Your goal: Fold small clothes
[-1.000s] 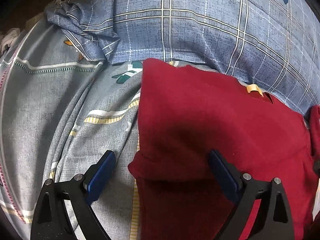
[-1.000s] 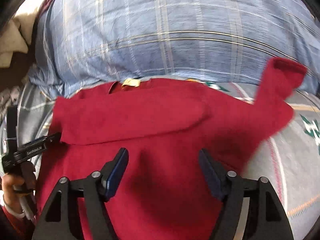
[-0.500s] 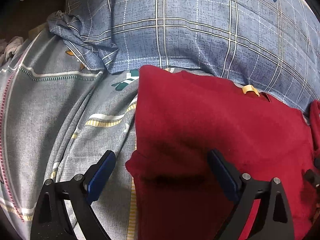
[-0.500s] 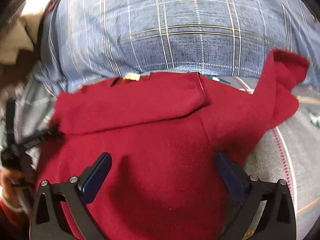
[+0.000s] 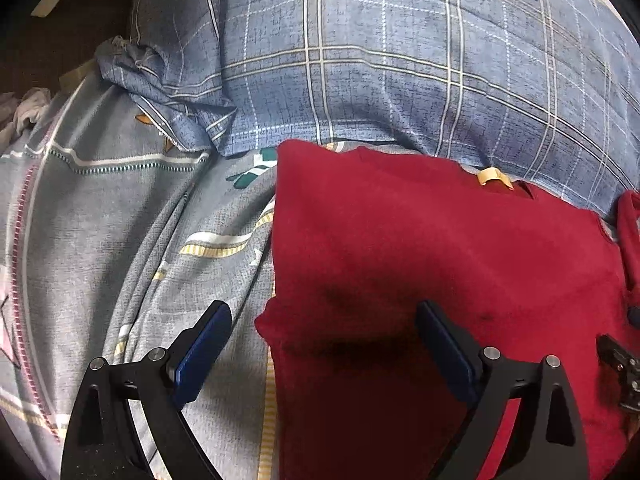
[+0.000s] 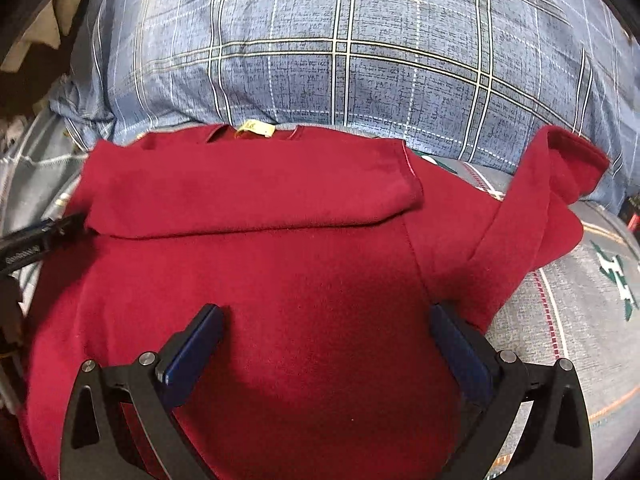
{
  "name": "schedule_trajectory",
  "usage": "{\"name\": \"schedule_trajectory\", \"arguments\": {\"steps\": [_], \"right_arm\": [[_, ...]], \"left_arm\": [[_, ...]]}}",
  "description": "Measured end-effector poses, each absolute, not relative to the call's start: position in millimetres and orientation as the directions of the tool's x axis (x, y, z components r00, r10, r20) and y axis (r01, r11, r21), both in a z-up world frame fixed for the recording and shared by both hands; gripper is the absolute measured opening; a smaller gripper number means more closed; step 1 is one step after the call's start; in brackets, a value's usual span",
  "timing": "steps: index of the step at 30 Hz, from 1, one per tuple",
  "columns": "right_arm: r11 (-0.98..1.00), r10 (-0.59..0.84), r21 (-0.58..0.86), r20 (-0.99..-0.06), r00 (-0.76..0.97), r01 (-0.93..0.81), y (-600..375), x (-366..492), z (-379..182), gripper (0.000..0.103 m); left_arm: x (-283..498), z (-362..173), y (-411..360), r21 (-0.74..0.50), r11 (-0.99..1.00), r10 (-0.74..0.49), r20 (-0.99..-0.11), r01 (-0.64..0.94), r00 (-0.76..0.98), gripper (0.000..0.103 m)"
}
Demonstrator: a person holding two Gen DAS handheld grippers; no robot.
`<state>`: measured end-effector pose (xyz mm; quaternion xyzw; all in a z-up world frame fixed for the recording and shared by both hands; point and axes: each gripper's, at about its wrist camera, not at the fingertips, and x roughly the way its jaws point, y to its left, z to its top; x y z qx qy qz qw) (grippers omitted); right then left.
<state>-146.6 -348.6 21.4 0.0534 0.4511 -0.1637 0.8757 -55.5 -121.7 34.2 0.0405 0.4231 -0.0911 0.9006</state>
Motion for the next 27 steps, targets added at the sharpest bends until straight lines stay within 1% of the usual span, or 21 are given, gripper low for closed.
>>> {"name": "schedule_trajectory", "arguments": {"steps": [8, 12, 13, 16, 19, 21, 22, 23, 25, 26, 27], "right_arm": [[0.941, -0.245, -0.065, -0.807, 0.537, 0.332, -348.5, -145.5, 18.9, 0.103], [0.941, -0.240, -0.059, -0.811, 0.533, 0.333, -348.9, -146.1, 22.1, 0.103], [0.940, -0.235, -0.050, -0.812, 0.535, 0.338, -349.8, -146.9, 25.1, 0.101], [0.938, -0.185, 0.047, -0.771, 0.610, 0.344, -360.9, -158.2, 48.8, 0.101], [0.900, -0.255, 0.073, -0.710, 0.656, 0.429, -390.2, -174.5, 74.3, 0.101], [0.852, -0.305, 0.099, -0.703, 0.642, 0.514, -418.7, -184.4, 79.4, 0.100], [0.814, -0.318, 0.141, -0.704, 0.635, 0.564, -437.1, -189.8, 79.6, 0.098], [0.765, -0.317, 0.204, -0.707, 0.632, 0.611, -457.3, -195.3, 79.1, 0.093], [0.697, -0.277, 0.309, -0.716, 0.641, 0.647, -488.2, -200.5, 78.4, 0.089], [0.679, -0.274, 0.331, -0.715, 0.643, 0.656, -502.6, -198.5, 80.2, 0.089], [0.674, -0.296, 0.314, -0.715, 0.634, 0.669, -515.0, -192.8, 83.1, 0.089]], "left_arm": [[-86.6, 50.6, -120.2, -0.074, 0.962, -0.231, -0.736, 0.264, 0.637, 0.095], [-96.1, 48.1, -126.4, -0.109, 0.939, -0.294, -0.747, 0.326, 0.597, 0.095], [-99.2, 47.7, -128.0, -0.106, 0.936, -0.298, -0.746, 0.337, 0.595, 0.094], [-100.9, 46.4, -127.1, -0.091, 0.935, -0.294, -0.742, 0.344, 0.602, 0.095], [-96.7, 40.8, -126.2, -0.103, 0.937, -0.291, -0.760, 0.334, 0.581, 0.094], [-91.9, 37.4, -125.9, -0.121, 0.938, -0.295, -0.771, 0.324, 0.564, 0.095], [-89.7, 36.8, -127.3, -0.124, 0.940, -0.293, -0.774, 0.319, 0.562, 0.094], [-86.6, 35.7, -129.0, -0.127, 0.940, -0.292, -0.776, 0.316, 0.559, 0.094], [-82.1, 34.6, -132.3, -0.124, 0.940, -0.291, -0.779, 0.319, 0.555, 0.094], [-81.3, 33.8, -133.2, -0.118, 0.940, -0.287, -0.783, 0.320, 0.553, 0.094], [-80.6, 33.2, -134.7, -0.114, 0.940, -0.284, -0.785, 0.322, 0.551, 0.094]]}}
